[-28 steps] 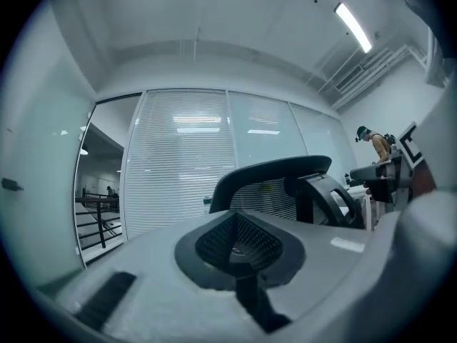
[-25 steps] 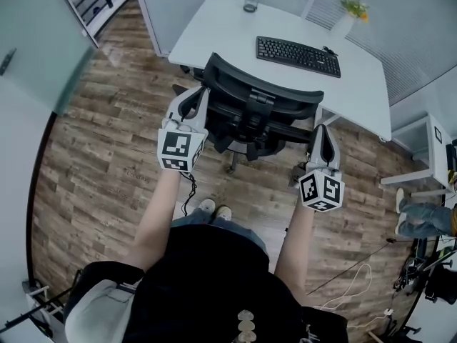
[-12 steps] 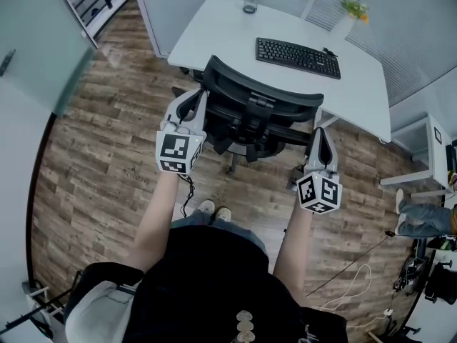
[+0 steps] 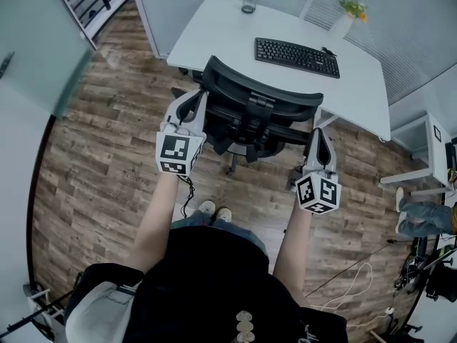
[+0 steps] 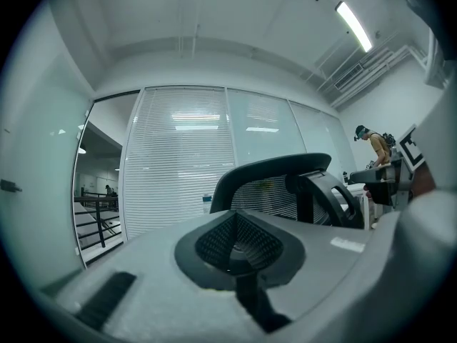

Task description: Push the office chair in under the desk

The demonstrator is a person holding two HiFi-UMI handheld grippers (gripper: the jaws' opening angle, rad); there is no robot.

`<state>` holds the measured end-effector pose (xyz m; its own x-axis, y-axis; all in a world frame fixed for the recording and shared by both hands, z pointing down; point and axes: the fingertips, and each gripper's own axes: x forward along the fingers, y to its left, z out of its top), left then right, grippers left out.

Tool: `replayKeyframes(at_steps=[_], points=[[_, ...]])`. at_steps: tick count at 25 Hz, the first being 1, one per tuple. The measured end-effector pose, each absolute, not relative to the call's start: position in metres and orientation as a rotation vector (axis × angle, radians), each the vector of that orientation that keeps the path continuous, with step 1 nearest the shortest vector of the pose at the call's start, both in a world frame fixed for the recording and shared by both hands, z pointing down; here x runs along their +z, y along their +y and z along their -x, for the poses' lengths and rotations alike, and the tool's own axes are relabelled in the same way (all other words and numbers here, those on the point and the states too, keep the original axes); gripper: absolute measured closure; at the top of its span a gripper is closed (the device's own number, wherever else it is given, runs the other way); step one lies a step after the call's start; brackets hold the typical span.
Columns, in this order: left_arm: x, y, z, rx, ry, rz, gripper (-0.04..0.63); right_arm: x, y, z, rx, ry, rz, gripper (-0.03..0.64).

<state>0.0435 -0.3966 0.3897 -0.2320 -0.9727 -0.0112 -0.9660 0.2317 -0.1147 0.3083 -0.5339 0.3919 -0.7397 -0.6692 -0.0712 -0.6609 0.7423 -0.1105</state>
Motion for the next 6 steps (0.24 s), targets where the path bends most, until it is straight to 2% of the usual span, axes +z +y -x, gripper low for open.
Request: replayKeyframes(at_steps=[6], points=[[0.3890,-0.3937,-0.0419,-0.130,2.403,1.898,0.588,0.3907,-0.5306,-0.3056,-0.113,2.837,1.082,0.607]])
